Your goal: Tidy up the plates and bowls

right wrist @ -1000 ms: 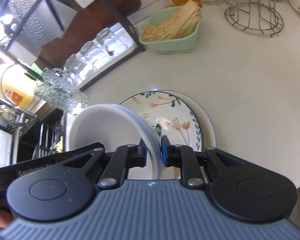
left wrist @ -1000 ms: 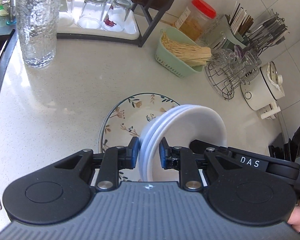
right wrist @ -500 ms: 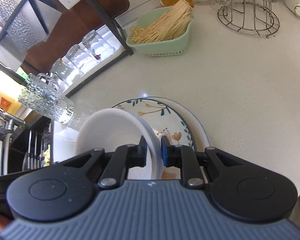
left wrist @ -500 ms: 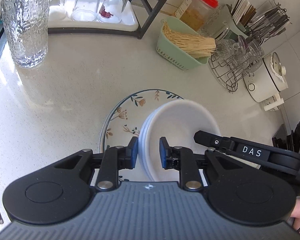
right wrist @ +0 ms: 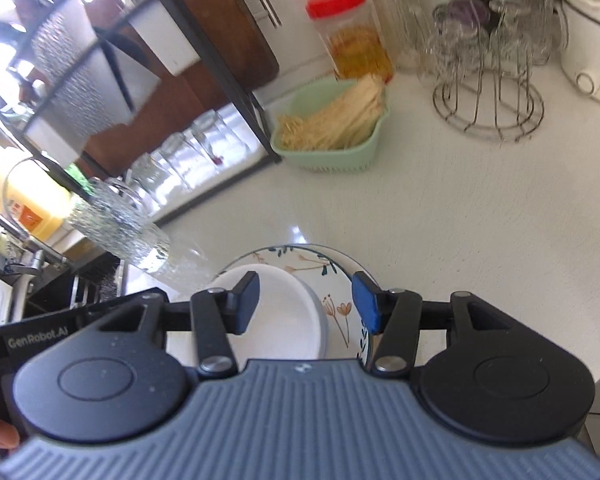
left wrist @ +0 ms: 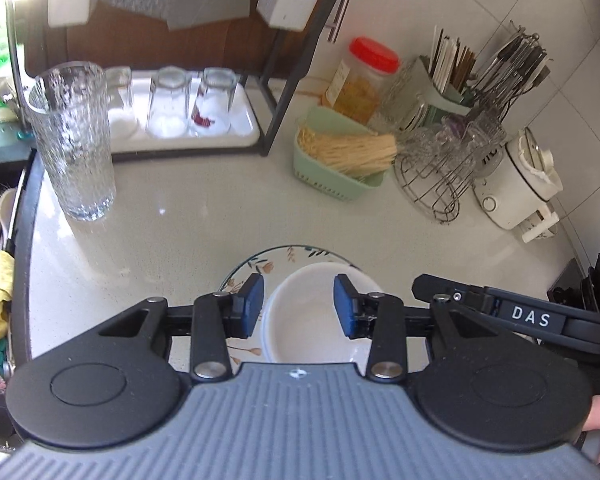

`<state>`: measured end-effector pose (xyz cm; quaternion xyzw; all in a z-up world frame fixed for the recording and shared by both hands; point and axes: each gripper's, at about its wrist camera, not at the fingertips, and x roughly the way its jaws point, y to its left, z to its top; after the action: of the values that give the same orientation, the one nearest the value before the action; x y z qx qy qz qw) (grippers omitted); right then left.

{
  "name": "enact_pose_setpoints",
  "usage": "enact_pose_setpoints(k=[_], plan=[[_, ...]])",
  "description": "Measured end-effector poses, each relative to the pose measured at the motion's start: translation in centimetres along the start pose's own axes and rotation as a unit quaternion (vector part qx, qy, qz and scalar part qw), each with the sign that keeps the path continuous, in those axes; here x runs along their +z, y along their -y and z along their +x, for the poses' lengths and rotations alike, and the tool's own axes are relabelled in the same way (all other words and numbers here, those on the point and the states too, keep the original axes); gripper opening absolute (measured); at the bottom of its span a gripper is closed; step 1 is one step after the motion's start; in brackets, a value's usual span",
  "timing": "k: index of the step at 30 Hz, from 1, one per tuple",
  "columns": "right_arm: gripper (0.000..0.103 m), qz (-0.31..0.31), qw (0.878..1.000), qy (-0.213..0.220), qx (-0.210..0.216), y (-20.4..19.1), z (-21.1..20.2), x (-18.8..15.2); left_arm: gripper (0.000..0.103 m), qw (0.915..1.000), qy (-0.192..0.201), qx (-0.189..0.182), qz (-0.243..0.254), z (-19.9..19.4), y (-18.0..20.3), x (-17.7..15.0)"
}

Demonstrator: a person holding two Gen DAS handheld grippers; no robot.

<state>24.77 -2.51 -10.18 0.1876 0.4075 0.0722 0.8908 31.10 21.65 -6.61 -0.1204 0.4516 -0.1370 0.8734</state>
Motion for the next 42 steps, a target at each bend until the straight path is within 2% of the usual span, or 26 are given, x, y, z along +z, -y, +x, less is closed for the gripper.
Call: enact_pose_setpoints(k=[5, 8, 12, 16, 25, 33, 42], plan=[[0.054, -0.042, 0.998, 0.037, 0.008, 0.4, -4.1, 0.2, 0.044, 0.9995, 0.030, 0.013, -0.004, -3.9, 2.4, -0.7], [0.054, -0.052, 0.997, 0.054, 0.010, 1.2, -6.5, 0.2, 0.044, 0.9979, 0.053, 0.036, 0.007, -6.5, 4.7, -1.6], [0.054, -0.097, 0.991, 0.087, 0.009, 1.6, -9.9, -0.3, 0.044, 0.9962, 0.078, 0.038, 0.012, -9.5, 7.2, -3.3], [0.054, -0.130, 0.985, 0.109, 0.018, 2.3, -12.9, -1.4, 0.044, 0.9927, 0.101, 0.060, 0.027, -11.9, 9.6, -5.4], [0.054, -0.153, 0.977, 0.141, 0.055, 3.7, -18.5, -4.4, 0.044, 0.9862, 0.145, 0.079, -0.007, -17.6, 13.6, -11.6], [0.054, -0.159, 0.974, 0.148, 0.063, 5.4, -22.1, -8.2, 0.046, 0.9846, 0.145, 0.097, -0.009, -19.9, 15.9, -17.2], [0.055, -0.159, 0.974, 0.149, 0.058, 7.3, -24.1, -11.6, 0.046, 0.9851, 0.136, 0.105, -0.003, -21.0, 17.4, -21.9]])
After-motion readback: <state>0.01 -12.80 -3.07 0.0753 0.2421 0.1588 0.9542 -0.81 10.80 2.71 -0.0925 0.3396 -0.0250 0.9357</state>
